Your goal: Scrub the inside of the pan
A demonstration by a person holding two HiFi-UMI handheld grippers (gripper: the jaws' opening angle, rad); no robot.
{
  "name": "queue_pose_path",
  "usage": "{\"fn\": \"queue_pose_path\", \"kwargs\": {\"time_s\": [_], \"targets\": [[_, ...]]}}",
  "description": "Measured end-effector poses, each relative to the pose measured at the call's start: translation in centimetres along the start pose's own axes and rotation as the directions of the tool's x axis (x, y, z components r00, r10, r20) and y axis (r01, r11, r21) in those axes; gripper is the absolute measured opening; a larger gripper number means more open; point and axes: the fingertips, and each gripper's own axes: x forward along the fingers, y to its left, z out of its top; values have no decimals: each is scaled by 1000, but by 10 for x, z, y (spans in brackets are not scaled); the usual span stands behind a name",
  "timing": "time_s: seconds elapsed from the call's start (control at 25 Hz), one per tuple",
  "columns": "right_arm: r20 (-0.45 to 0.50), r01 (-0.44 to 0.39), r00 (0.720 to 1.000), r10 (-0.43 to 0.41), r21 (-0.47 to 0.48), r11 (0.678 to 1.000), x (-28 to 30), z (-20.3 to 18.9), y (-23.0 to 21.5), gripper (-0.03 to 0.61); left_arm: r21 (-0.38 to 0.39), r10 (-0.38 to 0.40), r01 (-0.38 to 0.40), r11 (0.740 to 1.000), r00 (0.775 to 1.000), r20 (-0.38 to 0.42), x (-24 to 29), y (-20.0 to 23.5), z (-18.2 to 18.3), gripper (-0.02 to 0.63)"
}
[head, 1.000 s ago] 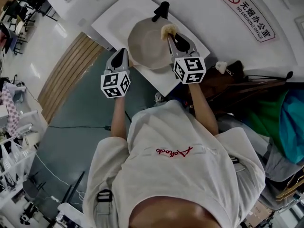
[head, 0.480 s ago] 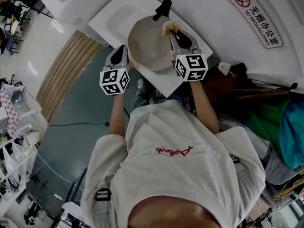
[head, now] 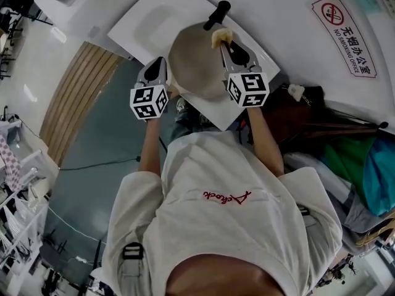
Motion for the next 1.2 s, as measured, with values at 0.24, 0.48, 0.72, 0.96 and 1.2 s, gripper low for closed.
{"fn": "queue_pose_path", "kwargs": {"time_s": [0.24,0.48,0.72,0.96,1.2], "targets": [[-59,8,998,-8,-3,1000,17,-21,0,67,-29,-20,19,999,998,-52,18,11,-19,0],[-126,11,992,-9,19,1000,34,-53,0,67,-52,-23,18,998,995,-93,30,21,-34,0],[-178,7,984,-1,35,999,42,-78,8,67,-72,-33,23,997,990,-140,39,27,-54,0],[-207,20,978,-11,41,999,44,-91,5,67,-102,-60,42,994,982,-177,50,27,-72,44],[-231,16,973,-7,35,999,49,-102,3,67,-113,-69,47,993,976,-207,62,30,-84,81]]}}
